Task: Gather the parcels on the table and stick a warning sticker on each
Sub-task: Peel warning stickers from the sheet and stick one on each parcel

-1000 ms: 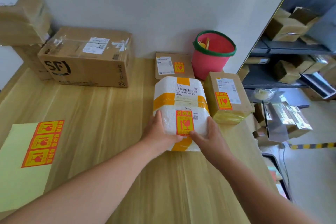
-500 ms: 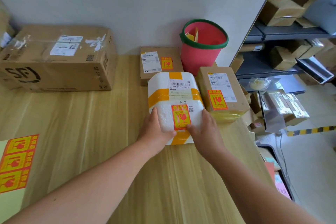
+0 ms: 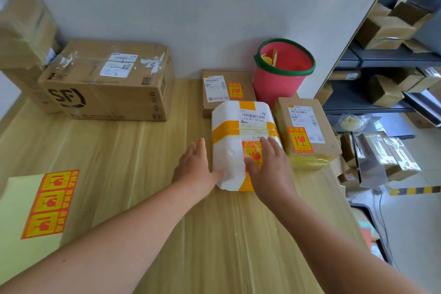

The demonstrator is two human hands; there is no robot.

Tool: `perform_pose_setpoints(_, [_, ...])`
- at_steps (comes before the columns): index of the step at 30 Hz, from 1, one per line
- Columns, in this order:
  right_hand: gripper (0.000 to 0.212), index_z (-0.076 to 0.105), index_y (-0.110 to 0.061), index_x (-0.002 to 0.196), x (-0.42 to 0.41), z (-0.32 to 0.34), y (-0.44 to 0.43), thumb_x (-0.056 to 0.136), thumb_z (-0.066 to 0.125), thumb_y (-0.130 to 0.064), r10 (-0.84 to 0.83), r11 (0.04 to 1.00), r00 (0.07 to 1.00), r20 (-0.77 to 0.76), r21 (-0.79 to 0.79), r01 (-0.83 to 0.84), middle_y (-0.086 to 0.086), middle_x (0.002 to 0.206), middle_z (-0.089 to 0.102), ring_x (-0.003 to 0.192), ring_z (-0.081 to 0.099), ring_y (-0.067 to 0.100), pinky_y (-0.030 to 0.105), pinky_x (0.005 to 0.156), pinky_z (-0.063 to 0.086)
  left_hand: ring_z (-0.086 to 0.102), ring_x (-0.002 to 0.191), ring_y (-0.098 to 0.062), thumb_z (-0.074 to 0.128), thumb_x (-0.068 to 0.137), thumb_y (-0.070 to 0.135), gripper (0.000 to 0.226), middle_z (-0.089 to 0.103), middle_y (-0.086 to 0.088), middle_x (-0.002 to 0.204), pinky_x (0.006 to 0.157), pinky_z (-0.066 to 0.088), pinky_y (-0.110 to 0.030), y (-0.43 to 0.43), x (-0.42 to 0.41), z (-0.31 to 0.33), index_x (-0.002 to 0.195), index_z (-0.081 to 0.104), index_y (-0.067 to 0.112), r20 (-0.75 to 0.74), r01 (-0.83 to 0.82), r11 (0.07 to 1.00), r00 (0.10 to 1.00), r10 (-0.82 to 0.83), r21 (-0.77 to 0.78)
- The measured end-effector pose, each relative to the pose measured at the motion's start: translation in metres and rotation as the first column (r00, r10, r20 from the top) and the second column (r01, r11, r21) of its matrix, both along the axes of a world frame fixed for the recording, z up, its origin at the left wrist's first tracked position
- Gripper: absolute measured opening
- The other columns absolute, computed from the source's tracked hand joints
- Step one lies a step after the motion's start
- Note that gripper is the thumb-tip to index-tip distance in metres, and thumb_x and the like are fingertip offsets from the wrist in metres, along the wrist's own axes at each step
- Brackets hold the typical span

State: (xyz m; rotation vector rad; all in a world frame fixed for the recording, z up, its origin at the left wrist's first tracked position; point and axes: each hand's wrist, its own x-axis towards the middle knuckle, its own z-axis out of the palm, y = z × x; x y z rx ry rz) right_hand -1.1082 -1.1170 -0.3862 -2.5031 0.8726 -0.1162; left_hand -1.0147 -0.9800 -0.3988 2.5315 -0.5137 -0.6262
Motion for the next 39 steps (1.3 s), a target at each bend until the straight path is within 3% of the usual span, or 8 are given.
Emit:
perform_pose_setpoints(9, [0.057,0.032,-0.018,0.147,0.080,0.038,0.071,0.097,0.047,-0.040,0.230,0.970,0.973,0.022,-0.080,-0.228,0.003,0.158,0.022,0.145,0.017,0.022,0.038,0.117,0.017,0.014,0.146,-0.026,0.050,0.092,0.048,0.078,0.009,-0.005,0.160,0.116,0.021,-0.043,0.091,0.077,0.048,0.152,0.008,0.024,0.229,-0.146,0.989,0.962,0.147,-0.024])
perform_pose_setpoints(18, [0.057,0.032,-0.014,0.146,0.201,0.042,0.132,0.098,0.045,-0.042,0.174,0.974,0.983,0.058,0.134,-0.181,0.003,0.155,0.028,0.140,0.031,0.022,0.037,0.108,0.032,0.020,0.144,-0.026,0.052,0.092,0.041,0.075,0.018,-0.009,0.157,0.115,0.024,-0.041,0.161,0.200,0.053,0.151,0.015,0.013,0.306,-0.278,0.954,0.904,0.300,-0.115])
perform_pose_setpoints(24, [0.058,0.035,-0.016,0.144,0.274,0.022,0.143,0.096,0.044,-0.046,0.009,0.965,0.997,0.078,0.261,-0.029,0.003,0.147,0.040,0.127,0.047,0.023,0.039,0.101,0.042,0.025,0.141,-0.030,0.054,0.092,0.040,0.078,0.022,-0.012,0.155,0.111,0.030,-0.045,0.198,0.272,0.024,0.151,0.013,0.010,0.210,-0.549,0.806,0.780,0.589,-0.222])
perform_pose_setpoints(28, [0.040,0.047,-0.016,0.118,0.305,0.005,0.139,0.091,0.048,-0.046,-0.171,0.934,0.979,0.112,0.334,0.125,0.002,0.108,0.060,0.093,0.060,0.022,0.046,0.084,0.052,0.029,0.140,-0.032,0.047,0.094,0.045,0.077,0.022,-0.010,0.156,0.110,0.033,-0.048,0.212,0.307,0.008,0.152,0.008,0.012,0.029,-0.665,0.701,0.720,0.693,-0.257])
perform_pose_setpoints(32, [0.028,0.047,-0.018,0.111,0.314,-0.002,0.137,0.094,0.047,-0.042,-0.256,0.878,0.962,0.097,0.438,0.190,-0.005,0.090,0.057,0.078,0.058,0.016,0.037,0.072,0.051,0.048,0.126,-0.032,0.042,0.095,0.046,0.064,0.042,-0.009,0.145,0.096,0.044,-0.044,0.213,0.315,-0.001,0.147,0.025,0.014,-0.067,-0.682,0.654,0.707,0.704,-0.327])
perform_pose_setpoints(34, [0.026,0.050,-0.020,0.110,0.311,0.000,0.136,0.094,0.049,-0.040,-0.273,0.864,0.956,0.111,0.465,0.192,-0.005,0.091,0.059,0.076,0.058,0.014,0.031,0.063,0.047,0.060,0.098,-0.026,0.045,0.094,0.044,0.049,0.057,-0.008,0.124,0.072,0.049,-0.036,0.211,0.309,0.000,0.134,0.041,0.016,-0.084,-0.682,0.607,0.690,0.719,-0.408])
perform_pose_setpoints(36, [0.023,0.051,-0.021,0.109,0.302,0.004,0.133,0.095,0.049,-0.040,-0.283,0.863,0.953,0.113,0.463,0.201,-0.004,0.093,0.060,0.073,0.057,0.013,0.028,0.056,0.042,0.057,0.074,-0.018,0.047,0.094,0.043,0.037,0.060,-0.003,0.102,0.054,0.041,-0.029,0.210,0.297,0.003,0.119,0.048,0.016,-0.083,-0.679,0.584,0.681,0.728,-0.444])
perform_pose_setpoints(39, [0.025,0.053,-0.019,0.109,0.275,0.012,0.127,0.095,0.049,-0.039,-0.279,0.872,0.952,0.123,0.448,0.198,-0.001,0.094,0.061,0.069,0.056,0.013,0.027,0.052,0.038,0.055,0.068,-0.013,0.049,0.093,0.042,0.029,0.057,0.002,0.088,0.051,0.039,-0.028,0.207,0.270,0.009,0.108,0.047,0.017,-0.094,-0.682,0.566,0.673,0.734,-0.462])
